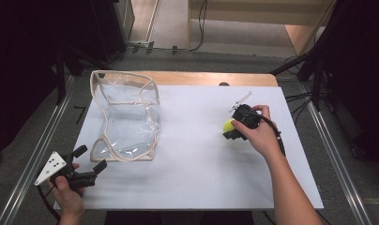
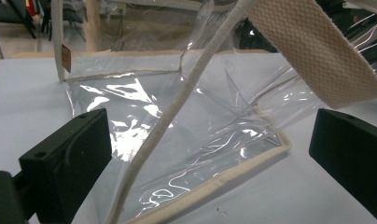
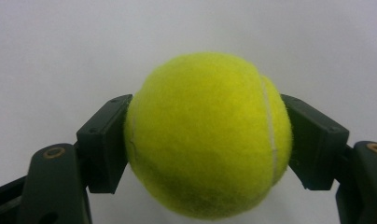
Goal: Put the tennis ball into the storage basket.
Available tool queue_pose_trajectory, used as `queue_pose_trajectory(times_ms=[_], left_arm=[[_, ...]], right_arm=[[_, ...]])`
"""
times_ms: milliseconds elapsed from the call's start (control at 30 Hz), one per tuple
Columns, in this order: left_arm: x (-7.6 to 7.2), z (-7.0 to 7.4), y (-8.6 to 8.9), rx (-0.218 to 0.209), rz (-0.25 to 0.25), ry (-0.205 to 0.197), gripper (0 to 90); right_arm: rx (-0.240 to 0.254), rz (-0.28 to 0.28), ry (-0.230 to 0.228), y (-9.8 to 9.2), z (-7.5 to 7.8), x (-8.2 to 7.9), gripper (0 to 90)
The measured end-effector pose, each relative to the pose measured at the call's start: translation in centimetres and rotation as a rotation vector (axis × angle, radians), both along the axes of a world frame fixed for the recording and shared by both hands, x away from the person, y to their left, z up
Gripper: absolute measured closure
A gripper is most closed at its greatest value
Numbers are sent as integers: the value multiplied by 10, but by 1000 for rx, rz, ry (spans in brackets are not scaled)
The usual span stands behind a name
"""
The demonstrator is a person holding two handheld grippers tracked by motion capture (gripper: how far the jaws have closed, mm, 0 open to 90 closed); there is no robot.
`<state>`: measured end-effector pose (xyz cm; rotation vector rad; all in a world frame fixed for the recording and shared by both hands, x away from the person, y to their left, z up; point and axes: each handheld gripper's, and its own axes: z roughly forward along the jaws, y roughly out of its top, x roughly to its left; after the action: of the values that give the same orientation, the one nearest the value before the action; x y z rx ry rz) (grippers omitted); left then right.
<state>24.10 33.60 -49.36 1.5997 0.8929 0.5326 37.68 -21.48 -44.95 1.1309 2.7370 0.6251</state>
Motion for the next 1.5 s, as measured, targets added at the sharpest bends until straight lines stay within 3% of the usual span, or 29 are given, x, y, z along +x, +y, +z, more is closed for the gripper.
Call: queue_pose_trajectory(times_ms=[433, 833, 933, 1500], left_arm=[[0, 0, 2, -16, 5, 1, 0], [0, 0, 0, -5, 11, 3, 0], [1, 0, -1, 9, 8, 4, 0], [1, 0, -2, 18, 7, 5, 0]], right_arm=[[-5, 69, 3, 27, 3, 1, 229], [6, 117, 5, 46, 17, 1, 230], [31, 125, 10, 50, 17, 1, 230], [32, 192, 6, 84, 22, -2, 230]])
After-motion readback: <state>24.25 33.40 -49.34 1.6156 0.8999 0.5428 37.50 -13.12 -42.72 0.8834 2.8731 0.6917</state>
